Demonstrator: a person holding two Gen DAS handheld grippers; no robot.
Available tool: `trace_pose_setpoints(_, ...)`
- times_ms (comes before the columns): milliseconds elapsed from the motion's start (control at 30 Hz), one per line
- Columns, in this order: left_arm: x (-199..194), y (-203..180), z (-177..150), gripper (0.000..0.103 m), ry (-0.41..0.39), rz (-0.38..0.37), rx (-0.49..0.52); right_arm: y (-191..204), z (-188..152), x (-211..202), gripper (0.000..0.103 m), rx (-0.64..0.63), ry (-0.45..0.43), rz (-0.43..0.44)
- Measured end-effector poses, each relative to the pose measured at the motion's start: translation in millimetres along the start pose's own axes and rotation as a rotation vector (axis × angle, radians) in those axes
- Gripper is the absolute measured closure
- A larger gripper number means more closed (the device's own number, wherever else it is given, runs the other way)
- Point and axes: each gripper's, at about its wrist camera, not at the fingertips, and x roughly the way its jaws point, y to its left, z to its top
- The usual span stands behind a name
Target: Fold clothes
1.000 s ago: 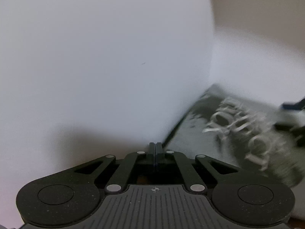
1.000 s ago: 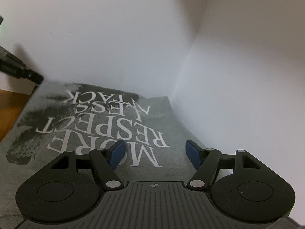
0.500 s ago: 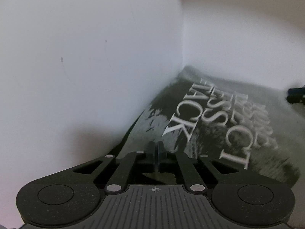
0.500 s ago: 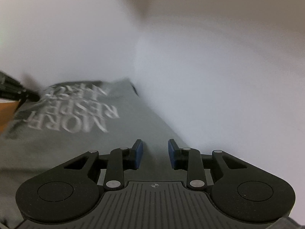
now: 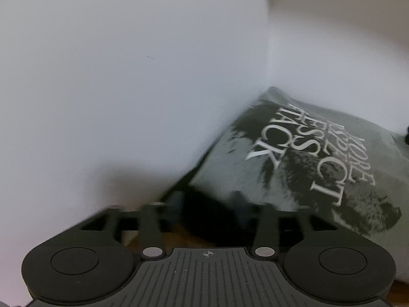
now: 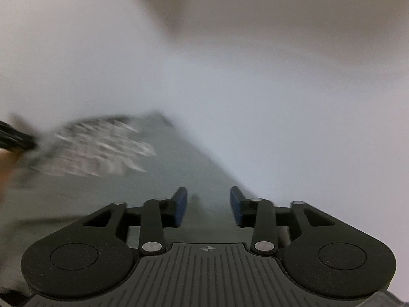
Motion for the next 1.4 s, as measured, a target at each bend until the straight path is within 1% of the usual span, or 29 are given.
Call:
trace_pose_setpoints(67,-20,9,-3,0.021,-0.019,-0.018,-0.014,23,3,-14,0.052,-0.01,-0.009,0.055)
trace_pose_setpoints(100,-29,14,-4,0.019,-0.025,-0.027,-0.02,35,4,-21,0.049,-0.021,-0.009,0.074)
trace_pose_setpoints(133,-38,16,-5,0.016,-0.033,-0.037,-0.021,47,4,-28,0.042,-0.034,-0.009,0.091)
trace_pose_setpoints(167,-47,14,-5,0.009,-0.045,-0.04,-0.02,59,4,-34,0.037,-0.046,-0.01,0.108)
trace_pose_setpoints(233,-64,12,-7,0.0,-0.069,-0.047,-0.018,83,3,-50,0.033,-0.064,-0.018,0.152)
trace_pose_setpoints(300,-85,11,-14,0.0,-0.074,-0.059,-0.022,108,4,-60,0.028,-0.079,-0.026,0.195)
trace_pose_setpoints(333,-95,11,-18,0.0,-0.072,-0.066,-0.024,119,3,-66,0.023,-0.077,-0.031,0.212)
trace_pose_setpoints(433,-124,11,-33,0.0,-0.072,-0.074,-0.026,154,3,-71,0.014,-0.026,-0.022,0.274)
trace_pose_setpoints(467,-131,12,-39,0.0,-0.072,-0.075,-0.026,166,3,-73,0.01,-0.016,-0.013,0.288)
trace_pose_setpoints(533,-143,18,-50,0.0,-0.069,-0.088,-0.032,192,1,-77,0.008,-0.009,-0.005,0.305)
trace_pose_setpoints(567,-149,21,-56,0.0,-0.068,-0.094,-0.036,204,0,-80,0.003,-0.011,-0.015,0.31)
trace_pose_setpoints(633,-161,27,-68,0.0,-0.065,-0.106,-0.042,223,-1,-84,0.0,-0.004,-0.016,0.306)
trace_pose_setpoints(800,-189,44,-96,0.0,-0.06,-0.135,-0.057,265,-4,-88,0.0,0.034,0.013,0.284)
trace_pose_setpoints(1000,-202,69,-115,0.0,-0.064,-0.163,-0.059,297,-19,-86,0.0,0.069,0.09,0.214)
trace_pose_setpoints(1100,-201,78,-122,0.0,-0.059,-0.167,-0.033,310,-27,-86,0.0,0.12,0.128,0.193)
trace_pose_setpoints(1233,-188,89,-128,0.0,-0.028,-0.179,-0.027,321,-33,-83,0.0,0.183,0.151,0.128)
trace_pose_setpoints(1300,-178,93,-131,0.0,-0.016,-0.181,-0.009,327,-35,-81,0.0,0.18,0.141,0.092)
trace_pose_setpoints(1400,-155,98,-134,0.0,0.019,-0.18,0.006,330,-36,-76,0.0,0.186,0.16,0.091)
